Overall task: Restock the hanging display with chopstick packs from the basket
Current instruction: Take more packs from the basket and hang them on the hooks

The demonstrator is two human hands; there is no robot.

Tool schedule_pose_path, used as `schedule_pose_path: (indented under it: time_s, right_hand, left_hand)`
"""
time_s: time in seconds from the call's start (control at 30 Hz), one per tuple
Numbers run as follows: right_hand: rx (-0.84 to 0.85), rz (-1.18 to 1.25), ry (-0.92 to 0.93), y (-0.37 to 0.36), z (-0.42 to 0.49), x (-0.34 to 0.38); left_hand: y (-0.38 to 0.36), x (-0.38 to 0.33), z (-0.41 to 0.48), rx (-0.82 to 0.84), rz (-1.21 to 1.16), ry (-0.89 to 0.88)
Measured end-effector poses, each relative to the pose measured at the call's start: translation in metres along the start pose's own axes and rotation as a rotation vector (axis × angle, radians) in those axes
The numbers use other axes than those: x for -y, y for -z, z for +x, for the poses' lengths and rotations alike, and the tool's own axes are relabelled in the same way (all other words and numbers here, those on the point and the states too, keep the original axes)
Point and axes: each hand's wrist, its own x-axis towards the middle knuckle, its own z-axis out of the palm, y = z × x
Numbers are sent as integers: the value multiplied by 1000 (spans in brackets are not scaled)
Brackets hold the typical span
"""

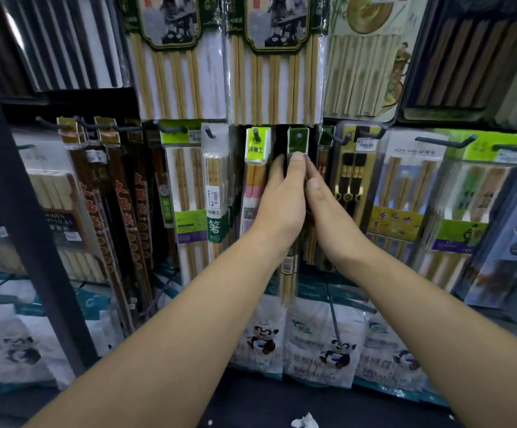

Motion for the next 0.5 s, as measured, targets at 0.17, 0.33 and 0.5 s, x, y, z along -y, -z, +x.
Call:
schedule_pose_path:
  time_s: [0.17,0.33,0.5]
  right_hand:
    - [-3,29,-18,-2,17,-10]
    - [-41,77,-55,-3,30,-11]
    - [-41,166,-98,-3,28,-10]
  left_hand:
    - [-5,5,17,-9,1,39]
    - [-14,5,31,-44,-45,126]
    - [-15,4,24,-60,-47,123]
